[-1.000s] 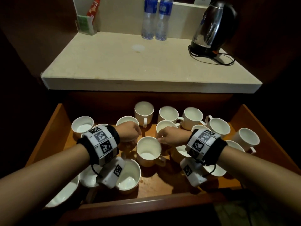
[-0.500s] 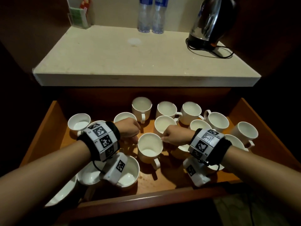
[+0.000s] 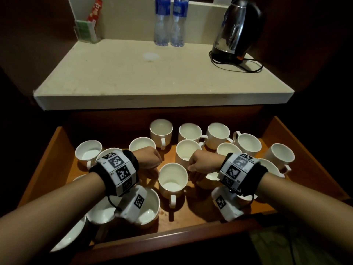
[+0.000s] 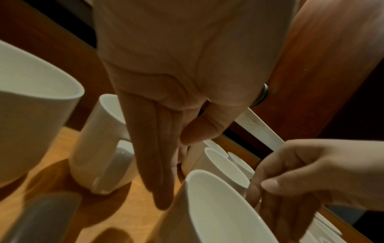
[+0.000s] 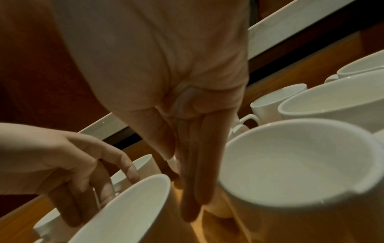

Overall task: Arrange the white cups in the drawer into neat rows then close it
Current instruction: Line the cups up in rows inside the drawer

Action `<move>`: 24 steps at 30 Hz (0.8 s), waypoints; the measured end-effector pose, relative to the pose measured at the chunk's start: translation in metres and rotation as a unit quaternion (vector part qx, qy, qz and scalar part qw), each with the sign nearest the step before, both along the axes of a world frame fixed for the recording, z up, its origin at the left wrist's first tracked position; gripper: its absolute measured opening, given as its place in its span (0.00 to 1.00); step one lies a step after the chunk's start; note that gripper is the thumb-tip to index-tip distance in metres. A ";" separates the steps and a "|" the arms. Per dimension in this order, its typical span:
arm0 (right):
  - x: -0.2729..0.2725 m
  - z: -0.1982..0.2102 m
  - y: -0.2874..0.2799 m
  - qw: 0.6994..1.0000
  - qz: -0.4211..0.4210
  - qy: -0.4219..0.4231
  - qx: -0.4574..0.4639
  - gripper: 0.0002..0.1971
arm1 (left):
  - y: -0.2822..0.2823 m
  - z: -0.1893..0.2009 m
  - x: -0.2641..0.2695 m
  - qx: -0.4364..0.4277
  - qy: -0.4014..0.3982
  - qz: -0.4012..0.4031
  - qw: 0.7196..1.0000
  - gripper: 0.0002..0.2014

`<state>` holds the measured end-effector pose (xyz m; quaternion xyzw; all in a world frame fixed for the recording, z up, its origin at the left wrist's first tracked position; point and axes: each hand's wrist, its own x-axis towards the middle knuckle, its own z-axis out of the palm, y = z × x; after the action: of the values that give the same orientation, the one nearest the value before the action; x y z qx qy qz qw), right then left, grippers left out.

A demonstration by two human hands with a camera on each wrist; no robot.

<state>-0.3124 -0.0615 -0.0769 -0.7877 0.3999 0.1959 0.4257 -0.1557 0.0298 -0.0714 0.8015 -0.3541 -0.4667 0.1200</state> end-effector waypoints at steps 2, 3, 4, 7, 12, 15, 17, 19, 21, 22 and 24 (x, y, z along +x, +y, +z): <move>0.000 0.001 -0.009 0.999 -0.025 -0.029 -0.035 0.13 | -0.002 0.002 0.002 -0.008 -0.009 -0.002 1.000 0.15; 0.000 0.003 -0.015 0.996 -0.049 -0.050 -0.056 0.11 | -0.003 0.003 0.003 -0.017 -0.014 -0.002 1.000 0.15; 0.000 0.004 -0.021 0.992 -0.076 -0.071 -0.068 0.10 | -0.005 0.004 0.005 -0.028 -0.015 -0.004 0.999 0.15; -0.001 0.009 -0.034 0.994 -0.083 -0.065 -0.027 0.10 | -0.011 0.004 0.007 -0.047 0.000 -0.016 0.999 0.15; 0.005 0.008 -0.046 0.981 -0.114 -0.110 -0.110 0.10 | -0.022 0.002 0.007 -0.073 -0.051 -0.071 0.994 0.17; 0.002 0.011 -0.058 0.970 -0.151 -0.144 -0.122 0.09 | -0.032 0.003 0.009 -0.064 -0.049 -0.070 0.994 0.18; -0.002 0.008 -0.056 0.983 -0.114 -0.123 -0.075 0.09 | -0.035 0.001 0.007 -0.028 -0.037 -0.108 0.993 0.17; -0.004 0.004 -0.052 0.990 -0.063 -0.095 -0.081 0.10 | -0.035 -0.005 0.004 -0.006 -0.050 -0.158 0.986 0.16; -0.003 -0.001 -0.054 0.985 -0.073 -0.106 -0.115 0.10 | -0.033 -0.012 0.003 0.007 -0.063 -0.187 0.980 0.14; -0.003 -0.003 -0.057 0.980 -0.094 -0.120 -0.130 0.10 | -0.033 -0.014 0.003 0.013 -0.066 -0.193 0.979 0.13; -0.002 -0.005 -0.063 0.970 -0.123 -0.140 -0.157 0.11 | -0.031 -0.014 0.006 0.022 -0.079 -0.205 0.975 0.12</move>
<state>-0.3141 -0.1249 -0.0815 -0.8091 0.4560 -0.0350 0.3690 -0.1502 -0.0010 -0.0858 0.7487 -0.5088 -0.4241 -0.0244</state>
